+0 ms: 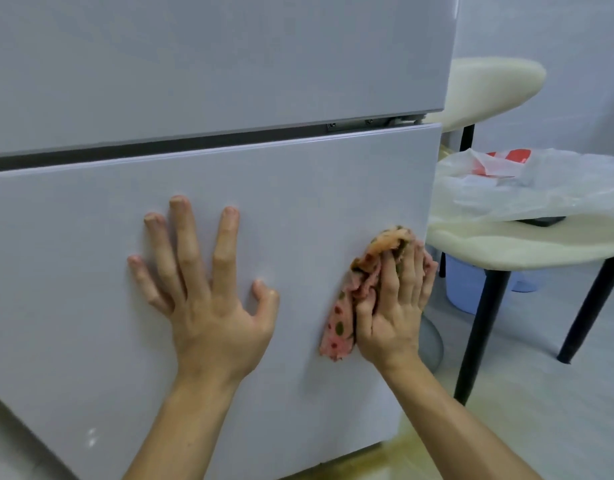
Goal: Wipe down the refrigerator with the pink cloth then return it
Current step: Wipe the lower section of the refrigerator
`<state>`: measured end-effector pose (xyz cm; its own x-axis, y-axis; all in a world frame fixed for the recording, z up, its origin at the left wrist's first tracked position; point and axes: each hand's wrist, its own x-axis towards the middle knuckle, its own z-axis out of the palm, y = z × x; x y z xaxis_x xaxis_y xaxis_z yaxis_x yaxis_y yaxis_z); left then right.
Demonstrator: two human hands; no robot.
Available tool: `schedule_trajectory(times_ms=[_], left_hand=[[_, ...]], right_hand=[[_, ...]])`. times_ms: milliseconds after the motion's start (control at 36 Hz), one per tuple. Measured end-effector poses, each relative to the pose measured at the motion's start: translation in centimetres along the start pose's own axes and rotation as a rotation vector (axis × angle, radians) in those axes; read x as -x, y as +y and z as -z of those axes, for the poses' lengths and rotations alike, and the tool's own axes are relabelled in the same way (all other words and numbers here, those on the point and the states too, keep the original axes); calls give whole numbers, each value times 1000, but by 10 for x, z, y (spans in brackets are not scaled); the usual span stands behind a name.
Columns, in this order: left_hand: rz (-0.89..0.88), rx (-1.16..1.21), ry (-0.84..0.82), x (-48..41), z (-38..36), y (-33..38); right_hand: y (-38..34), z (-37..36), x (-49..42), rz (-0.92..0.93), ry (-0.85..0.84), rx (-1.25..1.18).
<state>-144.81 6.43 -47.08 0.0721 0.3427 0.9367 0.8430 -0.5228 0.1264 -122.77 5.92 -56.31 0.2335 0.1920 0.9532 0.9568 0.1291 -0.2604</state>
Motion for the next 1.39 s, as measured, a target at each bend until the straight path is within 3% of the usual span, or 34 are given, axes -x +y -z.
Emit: schedule_trajectory(times_ms=[139,417,528,778,1111,1250,1389], left_hand=[[8,13,-18,4,5,1],[-54,9,-80,8,14,-17],[-41,7,-82,7,17,-21],[-55,-3,-61,5,18,-28],[-75,-1,-84,5,30,-45],[-55,-30,-98,4,41,-65],[-37,-60,-92,8,54,-90]], right_hand=[[-14,2,-21,-123,42,-41],[-51,19,-149,-355,216,-258],[-64,11,-135,-321,275,-162],[-13,-3,-6,-47,23,-11],[-44,1,-69,-265,112,-93],[-73,-2,-100,-442,192,-137],[-89,-13,-103,-462,263,-72]])
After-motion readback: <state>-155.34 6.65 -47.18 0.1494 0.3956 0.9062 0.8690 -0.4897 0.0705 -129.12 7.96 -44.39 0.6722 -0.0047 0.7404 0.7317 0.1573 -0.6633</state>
